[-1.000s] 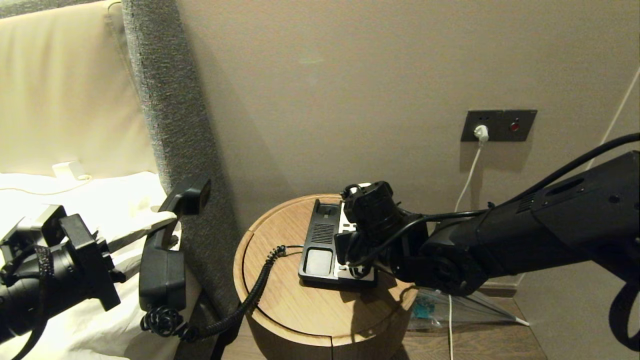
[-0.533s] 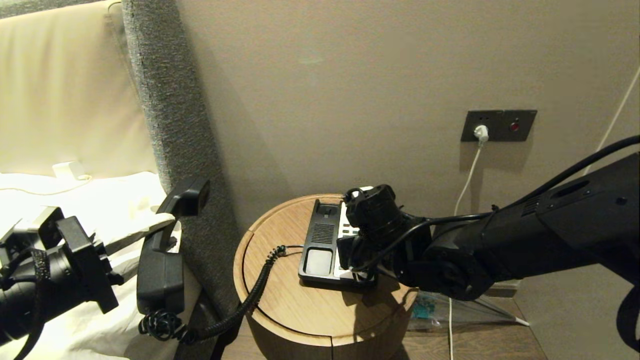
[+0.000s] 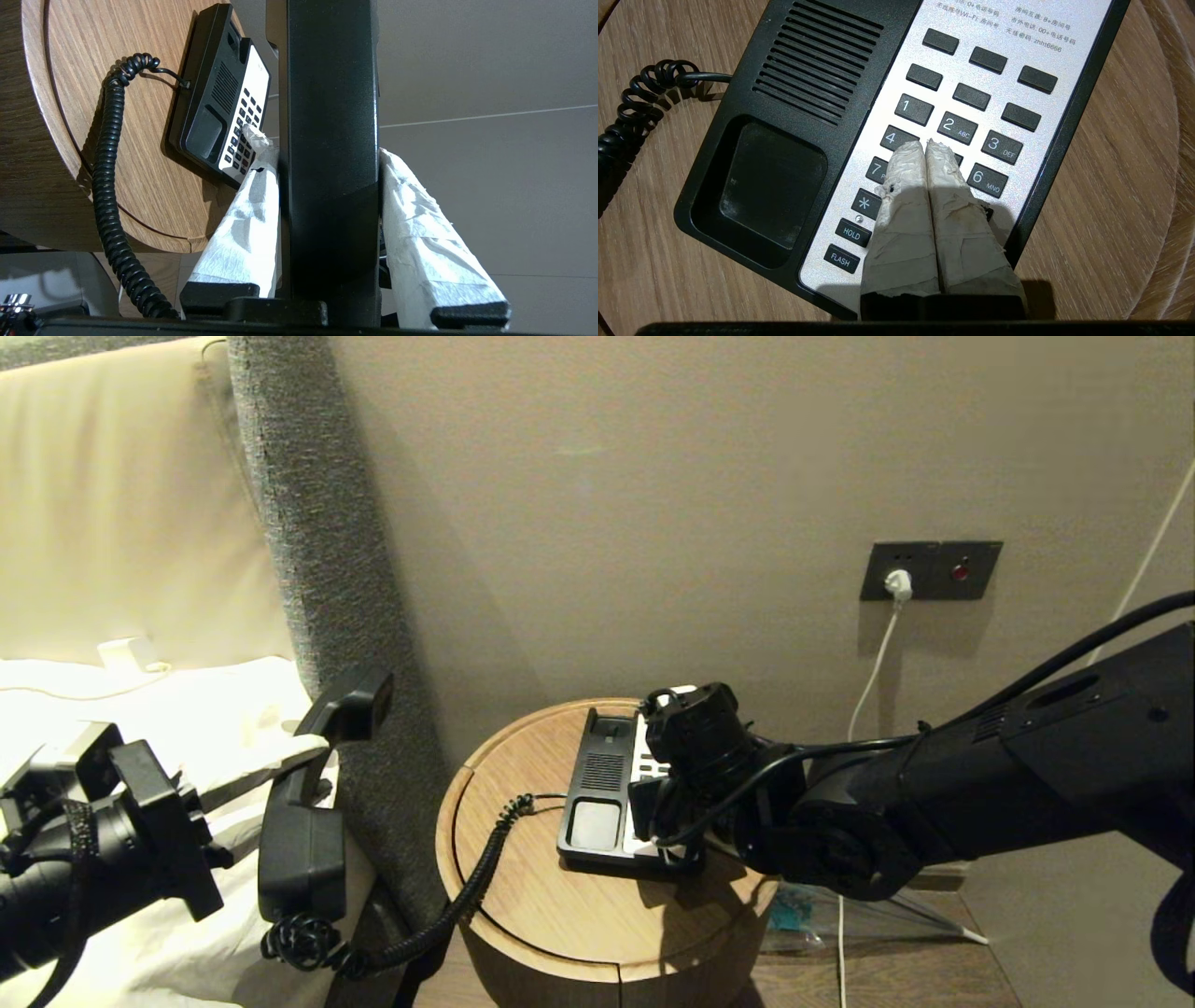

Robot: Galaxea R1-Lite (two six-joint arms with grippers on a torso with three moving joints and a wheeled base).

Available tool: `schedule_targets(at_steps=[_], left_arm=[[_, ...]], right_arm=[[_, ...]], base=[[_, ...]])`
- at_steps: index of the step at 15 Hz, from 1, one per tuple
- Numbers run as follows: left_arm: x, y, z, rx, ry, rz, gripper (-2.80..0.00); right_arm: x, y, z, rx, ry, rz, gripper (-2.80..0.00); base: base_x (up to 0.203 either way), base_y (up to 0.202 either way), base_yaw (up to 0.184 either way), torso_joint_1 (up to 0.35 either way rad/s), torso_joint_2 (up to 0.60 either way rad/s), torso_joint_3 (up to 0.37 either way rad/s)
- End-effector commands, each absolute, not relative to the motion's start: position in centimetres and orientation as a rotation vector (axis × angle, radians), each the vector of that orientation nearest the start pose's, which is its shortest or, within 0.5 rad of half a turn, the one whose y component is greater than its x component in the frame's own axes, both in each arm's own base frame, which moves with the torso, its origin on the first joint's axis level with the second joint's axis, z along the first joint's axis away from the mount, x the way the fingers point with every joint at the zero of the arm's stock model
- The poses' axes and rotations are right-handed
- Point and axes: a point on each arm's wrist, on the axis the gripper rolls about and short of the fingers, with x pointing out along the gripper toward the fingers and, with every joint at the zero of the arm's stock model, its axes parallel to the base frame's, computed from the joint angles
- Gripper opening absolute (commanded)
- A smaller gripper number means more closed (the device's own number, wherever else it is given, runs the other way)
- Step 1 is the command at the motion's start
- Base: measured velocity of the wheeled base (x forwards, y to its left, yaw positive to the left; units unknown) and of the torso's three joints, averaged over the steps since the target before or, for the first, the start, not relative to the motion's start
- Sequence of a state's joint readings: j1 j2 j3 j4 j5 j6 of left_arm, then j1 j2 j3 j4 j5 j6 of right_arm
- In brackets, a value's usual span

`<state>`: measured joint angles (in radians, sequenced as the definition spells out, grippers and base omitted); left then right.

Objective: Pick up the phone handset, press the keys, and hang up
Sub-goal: Dial the number

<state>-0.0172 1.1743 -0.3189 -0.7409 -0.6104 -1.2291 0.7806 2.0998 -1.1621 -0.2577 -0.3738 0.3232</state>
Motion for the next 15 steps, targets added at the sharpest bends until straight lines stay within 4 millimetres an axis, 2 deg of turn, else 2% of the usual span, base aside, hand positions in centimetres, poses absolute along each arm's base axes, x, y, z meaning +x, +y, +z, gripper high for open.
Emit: schedule_targets(at_steps=[1, 9, 15], left_arm=[[15.4, -1.6, 18.3, -1.225, 0.486, -0.480, -2.80], [15.4, -1.6, 18.3, -1.225, 0.486, -0.480, -2.80], [15.3, -1.6, 18.3, -1.225, 0.484, -0.482, -2.80]], right_arm=[[28.6, 27.2, 10.3, -0.052, 0.615, 0.292, -2.80], [27.9, 27.9, 9.8, -0.066, 0.625, 0.316, -2.80], [28.1, 28.0, 9.5, -0.072, 0.628, 0.314, -2.80]], base=[[0.000, 0.000, 0.000, 0.000, 0.00, 0.000], [0.000, 0.000, 0.000, 0.000, 0.00, 0.000], [0.000, 0.000, 0.000, 0.000, 0.00, 0.000]])
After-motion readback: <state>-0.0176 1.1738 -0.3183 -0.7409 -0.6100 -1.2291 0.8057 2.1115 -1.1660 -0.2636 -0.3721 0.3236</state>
